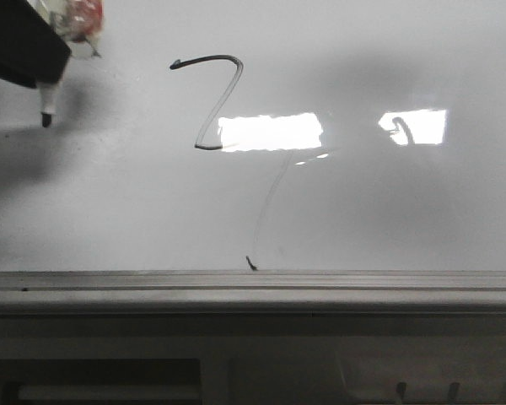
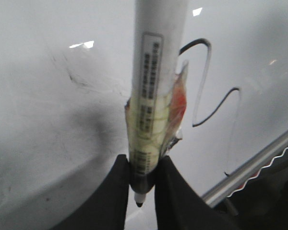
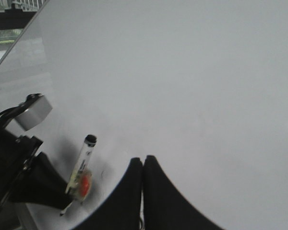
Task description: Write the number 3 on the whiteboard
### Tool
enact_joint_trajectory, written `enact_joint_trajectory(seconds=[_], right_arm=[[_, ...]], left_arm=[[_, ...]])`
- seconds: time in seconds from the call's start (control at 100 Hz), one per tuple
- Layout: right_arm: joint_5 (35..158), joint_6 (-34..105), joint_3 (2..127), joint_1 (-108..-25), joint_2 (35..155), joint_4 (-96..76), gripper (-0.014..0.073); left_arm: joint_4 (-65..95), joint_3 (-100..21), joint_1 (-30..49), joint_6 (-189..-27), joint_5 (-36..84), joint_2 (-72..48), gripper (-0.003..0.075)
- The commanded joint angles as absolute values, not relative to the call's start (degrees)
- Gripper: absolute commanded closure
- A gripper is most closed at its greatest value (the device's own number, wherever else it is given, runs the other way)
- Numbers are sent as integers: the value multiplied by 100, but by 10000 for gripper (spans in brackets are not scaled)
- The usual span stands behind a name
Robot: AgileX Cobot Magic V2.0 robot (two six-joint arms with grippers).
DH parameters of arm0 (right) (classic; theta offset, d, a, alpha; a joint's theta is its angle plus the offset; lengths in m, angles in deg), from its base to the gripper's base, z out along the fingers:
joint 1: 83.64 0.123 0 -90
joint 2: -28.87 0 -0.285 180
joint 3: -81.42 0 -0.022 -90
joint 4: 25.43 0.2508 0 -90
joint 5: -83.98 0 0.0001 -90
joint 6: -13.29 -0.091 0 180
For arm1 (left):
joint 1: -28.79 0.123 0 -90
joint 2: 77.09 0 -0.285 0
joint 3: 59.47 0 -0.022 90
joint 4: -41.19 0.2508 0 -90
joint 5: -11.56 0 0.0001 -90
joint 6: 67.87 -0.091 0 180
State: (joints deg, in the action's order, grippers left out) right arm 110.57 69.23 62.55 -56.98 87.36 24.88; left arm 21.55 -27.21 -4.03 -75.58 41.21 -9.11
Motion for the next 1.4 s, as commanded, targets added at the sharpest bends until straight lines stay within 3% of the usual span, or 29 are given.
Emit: enact_joint_trajectory(seconds=[0.0, 0.56, 0.66, 0.81, 0.92, 1.09, 1.22, 1.29, 1.39], right_arm=[[10841, 6883, 6147, -5733, 8577, 2767, 648], [10918, 6883, 5694, -5733, 8523, 3032, 648], [10918, 6883, 5694, -5733, 8523, 3046, 648], [10918, 6883, 5694, -5733, 8523, 3178, 648], [10918, 6883, 5694, -5733, 8523, 3249, 648], [10992, 6883, 5694, -5733, 8433, 3167, 648], [10959, 6883, 5501, -5746, 7916, 2608, 641], [10662, 6883, 5170, -5746, 7441, 2304, 641], [9756, 6883, 4432, -5746, 6697, 2087, 641]], left_arm=[[2106, -2855, -389, -7485, 3437, -609, 741], [2201, -2855, -380, -7485, 2717, 222, 724], [2201, -2855, -380, -7485, 2717, 222, 610], [2201, -2855, -380, -7485, 2728, 222, 339], [2201, -2855, -380, -7485, 2728, 222, 263], [2201, -2918, -380, -7485, 3025, -46, 258], [2215, -2936, -380, -7485, 3292, -1117, 267], [2381, -2770, -380, -7485, 3112, -2036, 319], [2789, -2350, -380, -7485, 2803, -3426, 456]])
